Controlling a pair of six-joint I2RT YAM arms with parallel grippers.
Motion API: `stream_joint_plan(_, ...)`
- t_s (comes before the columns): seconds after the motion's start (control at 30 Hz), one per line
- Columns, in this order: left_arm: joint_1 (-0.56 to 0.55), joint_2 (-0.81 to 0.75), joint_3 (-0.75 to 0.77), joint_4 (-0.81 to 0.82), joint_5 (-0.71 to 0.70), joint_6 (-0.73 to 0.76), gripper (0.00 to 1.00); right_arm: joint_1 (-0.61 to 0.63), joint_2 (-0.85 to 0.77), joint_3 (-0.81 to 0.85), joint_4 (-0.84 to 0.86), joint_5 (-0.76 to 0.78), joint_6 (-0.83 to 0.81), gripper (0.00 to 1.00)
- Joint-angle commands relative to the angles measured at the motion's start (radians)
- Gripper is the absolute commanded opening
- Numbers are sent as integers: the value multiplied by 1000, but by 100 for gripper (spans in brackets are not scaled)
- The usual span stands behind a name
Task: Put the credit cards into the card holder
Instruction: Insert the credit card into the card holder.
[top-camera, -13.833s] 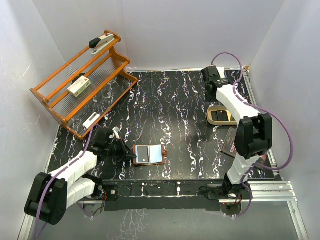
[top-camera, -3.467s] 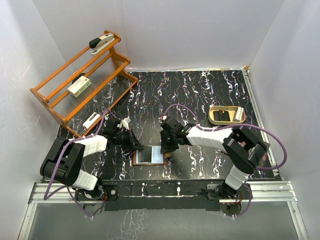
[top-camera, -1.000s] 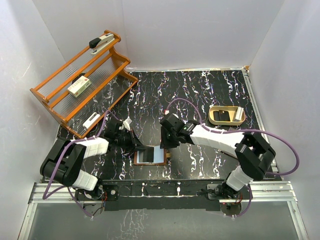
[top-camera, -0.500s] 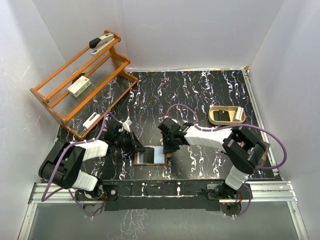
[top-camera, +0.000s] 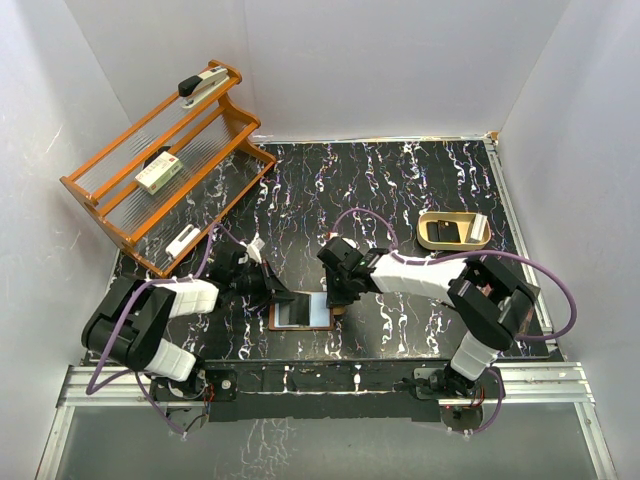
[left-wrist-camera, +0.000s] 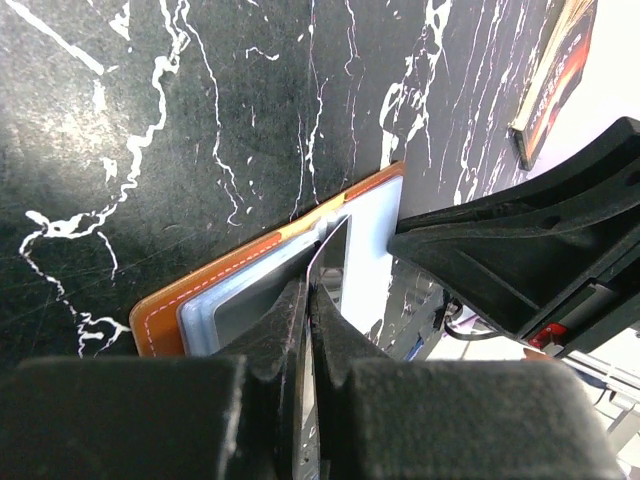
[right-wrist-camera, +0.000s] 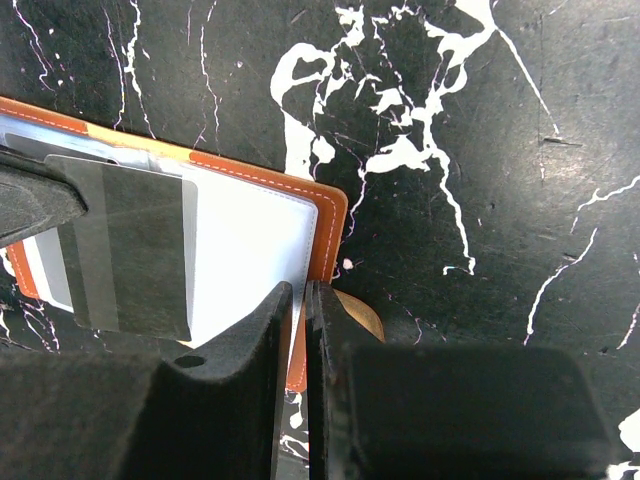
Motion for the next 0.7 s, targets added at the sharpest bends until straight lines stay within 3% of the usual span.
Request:
stream_joint_plan(0.0, -19, 26, -3, 36, -10, -18, 0, 9, 18, -60, -1, 61, -3, 10)
stream_joint_plan(0.57, -84, -5, -37, 71, -133, -108, 0, 14, -41, -105, 39, 60, 57, 10)
stream_joint_plan(0.67, -85, -53, -6, -45, -178, -93, 12, 14, -59, -82, 10, 37, 35, 13)
